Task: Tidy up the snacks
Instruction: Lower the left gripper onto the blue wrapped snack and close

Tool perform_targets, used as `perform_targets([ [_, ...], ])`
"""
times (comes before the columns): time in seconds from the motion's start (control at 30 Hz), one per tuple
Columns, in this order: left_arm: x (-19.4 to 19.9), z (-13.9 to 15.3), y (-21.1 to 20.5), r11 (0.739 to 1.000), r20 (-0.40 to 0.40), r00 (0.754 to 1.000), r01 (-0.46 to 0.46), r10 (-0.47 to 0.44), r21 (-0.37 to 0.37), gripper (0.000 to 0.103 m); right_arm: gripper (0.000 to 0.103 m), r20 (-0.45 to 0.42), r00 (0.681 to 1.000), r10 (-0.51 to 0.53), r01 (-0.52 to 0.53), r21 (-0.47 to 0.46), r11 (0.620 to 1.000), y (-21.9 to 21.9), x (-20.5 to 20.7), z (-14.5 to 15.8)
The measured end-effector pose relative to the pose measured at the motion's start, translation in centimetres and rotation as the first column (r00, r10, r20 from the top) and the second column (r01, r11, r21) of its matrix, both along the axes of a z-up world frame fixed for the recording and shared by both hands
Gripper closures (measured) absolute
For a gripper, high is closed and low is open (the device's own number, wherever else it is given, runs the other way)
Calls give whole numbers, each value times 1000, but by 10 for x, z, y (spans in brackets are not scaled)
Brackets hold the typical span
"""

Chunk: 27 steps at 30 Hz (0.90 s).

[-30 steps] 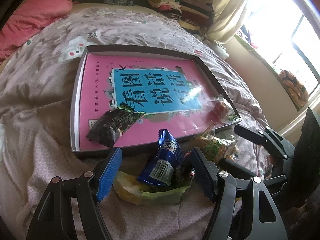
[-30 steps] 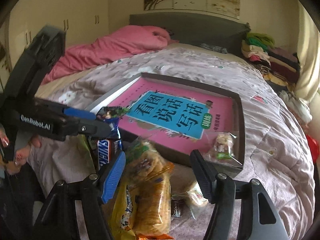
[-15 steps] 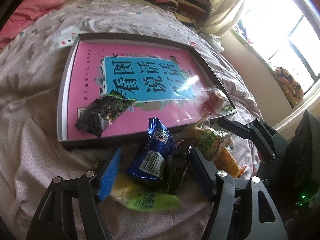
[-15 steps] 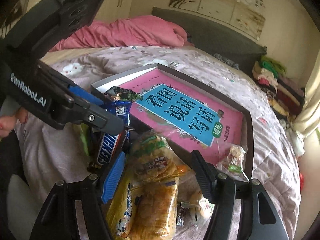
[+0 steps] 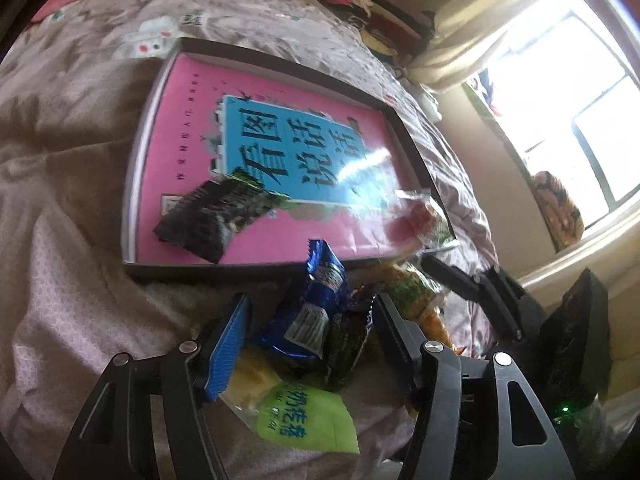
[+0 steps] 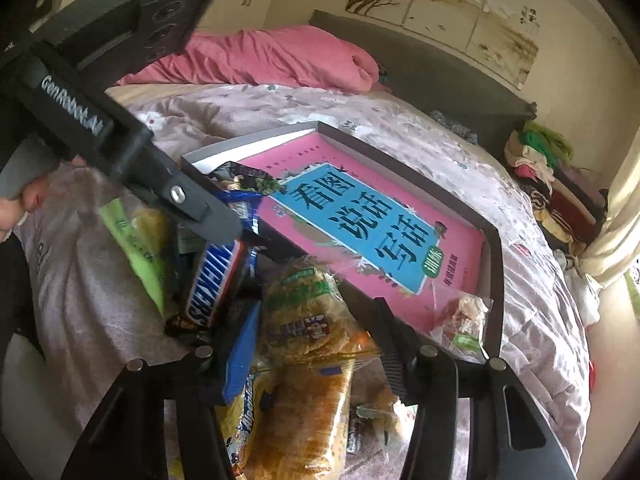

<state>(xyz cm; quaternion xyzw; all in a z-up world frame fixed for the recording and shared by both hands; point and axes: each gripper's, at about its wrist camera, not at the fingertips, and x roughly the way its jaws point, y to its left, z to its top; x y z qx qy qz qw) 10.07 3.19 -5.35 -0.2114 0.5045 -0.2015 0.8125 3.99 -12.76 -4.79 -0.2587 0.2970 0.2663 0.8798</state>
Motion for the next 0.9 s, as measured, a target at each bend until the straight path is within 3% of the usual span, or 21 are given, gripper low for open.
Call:
perform_targets([
  [0.4, 5, -6, 13, 992, -35, 999, -33, 29, -119, 41, 48, -6, 1000, 6, -6, 12, 1000, -3, -5, 2],
  [0.6, 5, -10, 3, 999, -39, 999, -3, 1, -43, 58, 49, -1, 1000, 13, -13, 7, 1000, -1, -7, 2],
  [0.9, 8, -19, -12, 999, -60, 997, 45, -45, 0, 59, 49, -5, 1000, 3, -3, 9, 1000, -1, -5, 2],
])
